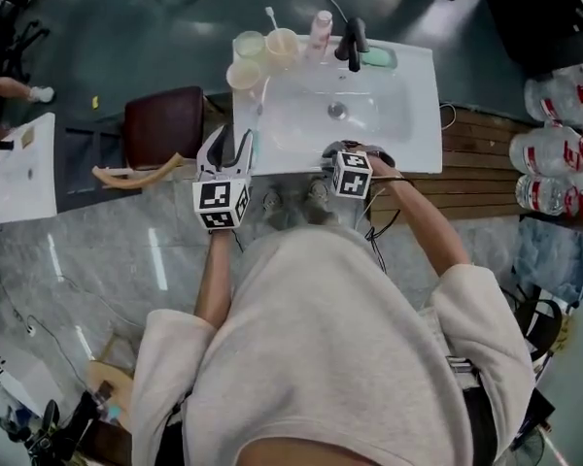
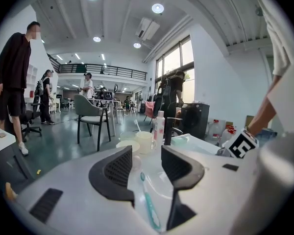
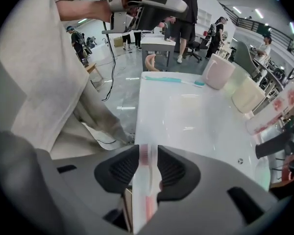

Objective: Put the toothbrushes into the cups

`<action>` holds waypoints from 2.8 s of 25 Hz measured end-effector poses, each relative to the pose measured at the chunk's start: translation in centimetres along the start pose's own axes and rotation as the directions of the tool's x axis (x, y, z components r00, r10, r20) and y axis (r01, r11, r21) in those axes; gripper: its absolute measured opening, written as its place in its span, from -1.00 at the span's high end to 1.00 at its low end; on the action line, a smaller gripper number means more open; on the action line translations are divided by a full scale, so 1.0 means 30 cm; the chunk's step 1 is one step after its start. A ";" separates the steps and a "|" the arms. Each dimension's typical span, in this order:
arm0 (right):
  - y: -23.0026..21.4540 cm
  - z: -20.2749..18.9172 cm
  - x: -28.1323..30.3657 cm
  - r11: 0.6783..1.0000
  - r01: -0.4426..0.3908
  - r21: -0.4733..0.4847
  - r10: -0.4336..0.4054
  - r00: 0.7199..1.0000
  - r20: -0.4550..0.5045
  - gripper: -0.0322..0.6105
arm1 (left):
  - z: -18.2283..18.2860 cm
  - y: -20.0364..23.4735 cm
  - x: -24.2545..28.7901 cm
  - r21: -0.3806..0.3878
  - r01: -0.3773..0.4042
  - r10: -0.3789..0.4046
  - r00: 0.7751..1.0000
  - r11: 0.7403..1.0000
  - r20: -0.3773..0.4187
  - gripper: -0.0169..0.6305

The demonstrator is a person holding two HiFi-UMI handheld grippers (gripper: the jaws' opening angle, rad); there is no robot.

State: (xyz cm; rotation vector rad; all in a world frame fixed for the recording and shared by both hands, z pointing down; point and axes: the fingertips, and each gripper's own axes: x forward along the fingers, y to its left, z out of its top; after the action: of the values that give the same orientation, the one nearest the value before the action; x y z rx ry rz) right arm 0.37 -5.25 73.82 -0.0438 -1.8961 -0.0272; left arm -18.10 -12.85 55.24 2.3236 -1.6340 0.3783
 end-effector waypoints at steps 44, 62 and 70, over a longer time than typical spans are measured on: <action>-0.524 0.241 -0.568 0.732 0.085 0.676 -0.541 0.675 0.502 0.71 | 0.031 0.027 0.039 0.010 0.003 -0.003 1.000 1.000 0.012 0.38; -0.853 0.600 -0.729 0.741 0.115 0.661 -0.625 0.476 0.619 0.71 | 0.021 0.194 -0.024 -0.027 -0.119 0.119 0.993 0.993 0.009 0.39; -1.018 0.762 -0.763 0.765 0.141 0.628 -0.620 0.427 0.659 0.71 | -0.007 0.286 -0.067 -0.051 -0.188 0.188 0.982 0.981 -0.007 0.39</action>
State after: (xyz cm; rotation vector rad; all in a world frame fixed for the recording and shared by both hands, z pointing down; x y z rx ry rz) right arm -15.29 -35.21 44.92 0.9434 -2.8173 0.1923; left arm -26.87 -13.81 55.33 2.1376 -1.8461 0.3722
